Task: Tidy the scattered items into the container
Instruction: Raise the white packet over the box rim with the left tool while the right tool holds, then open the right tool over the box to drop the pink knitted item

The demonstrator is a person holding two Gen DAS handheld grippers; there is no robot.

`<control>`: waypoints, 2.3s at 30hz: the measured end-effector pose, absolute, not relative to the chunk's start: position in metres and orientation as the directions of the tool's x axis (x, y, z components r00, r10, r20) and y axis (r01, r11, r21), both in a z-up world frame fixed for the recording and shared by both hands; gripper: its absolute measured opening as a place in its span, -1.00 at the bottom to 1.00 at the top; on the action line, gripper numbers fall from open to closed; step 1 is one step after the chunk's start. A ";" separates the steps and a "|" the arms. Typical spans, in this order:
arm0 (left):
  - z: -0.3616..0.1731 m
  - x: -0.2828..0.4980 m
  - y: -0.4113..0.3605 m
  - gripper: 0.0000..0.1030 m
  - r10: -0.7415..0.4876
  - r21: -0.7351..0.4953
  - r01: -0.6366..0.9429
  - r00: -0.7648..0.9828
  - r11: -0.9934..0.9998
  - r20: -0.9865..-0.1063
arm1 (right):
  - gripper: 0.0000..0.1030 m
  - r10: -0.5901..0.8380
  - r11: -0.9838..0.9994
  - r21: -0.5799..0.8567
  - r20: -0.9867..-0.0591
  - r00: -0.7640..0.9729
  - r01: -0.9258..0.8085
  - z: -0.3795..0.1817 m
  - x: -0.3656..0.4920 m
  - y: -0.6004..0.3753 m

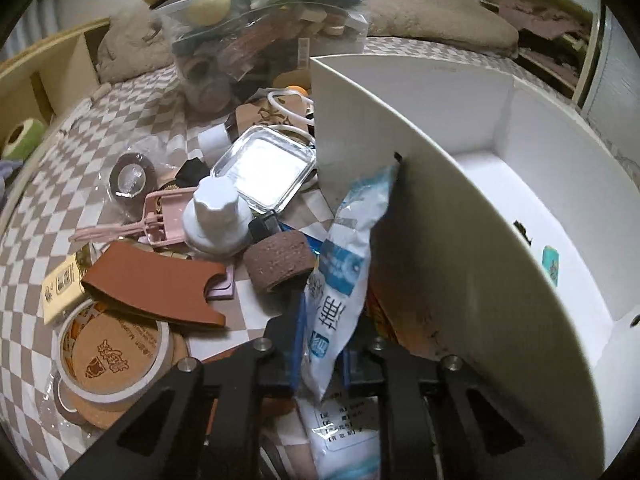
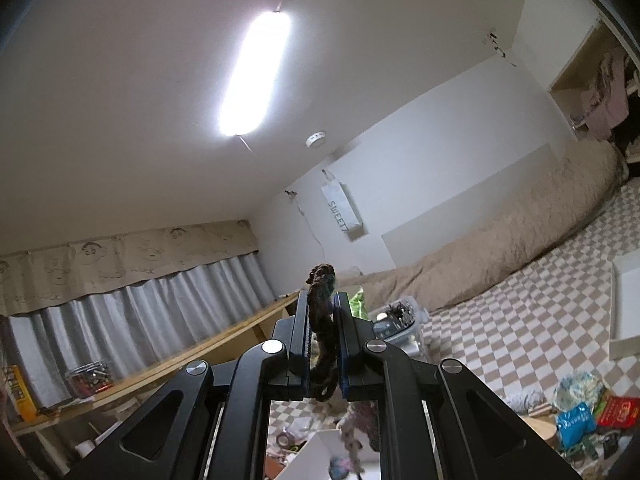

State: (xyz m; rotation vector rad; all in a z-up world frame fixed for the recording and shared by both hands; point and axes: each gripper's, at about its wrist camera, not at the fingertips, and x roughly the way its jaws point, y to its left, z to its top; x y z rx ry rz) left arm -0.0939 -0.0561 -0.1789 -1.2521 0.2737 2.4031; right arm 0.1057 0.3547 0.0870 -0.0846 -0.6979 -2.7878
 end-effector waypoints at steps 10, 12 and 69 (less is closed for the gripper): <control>-0.162 -0.091 -0.071 -0.84 0.282 -0.060 -0.398 -0.528 -0.915 -0.801 | -0.77 -0.245 -0.851 0.443 0.142 -0.959 0.283 0.096 0.107 0.351; -0.155 -0.090 -0.074 -0.84 0.288 -0.063 -0.397 -0.538 -0.916 -0.792 | -0.77 -0.244 -0.851 0.440 0.150 -0.958 0.286 0.098 0.110 0.351; -0.005 -0.089 0.034 -0.84 0.415 -0.207 -0.363 -0.723 -0.909 -0.553 | -0.77 -0.393 -0.856 0.423 -0.157 -0.906 0.298 0.064 -0.006 0.297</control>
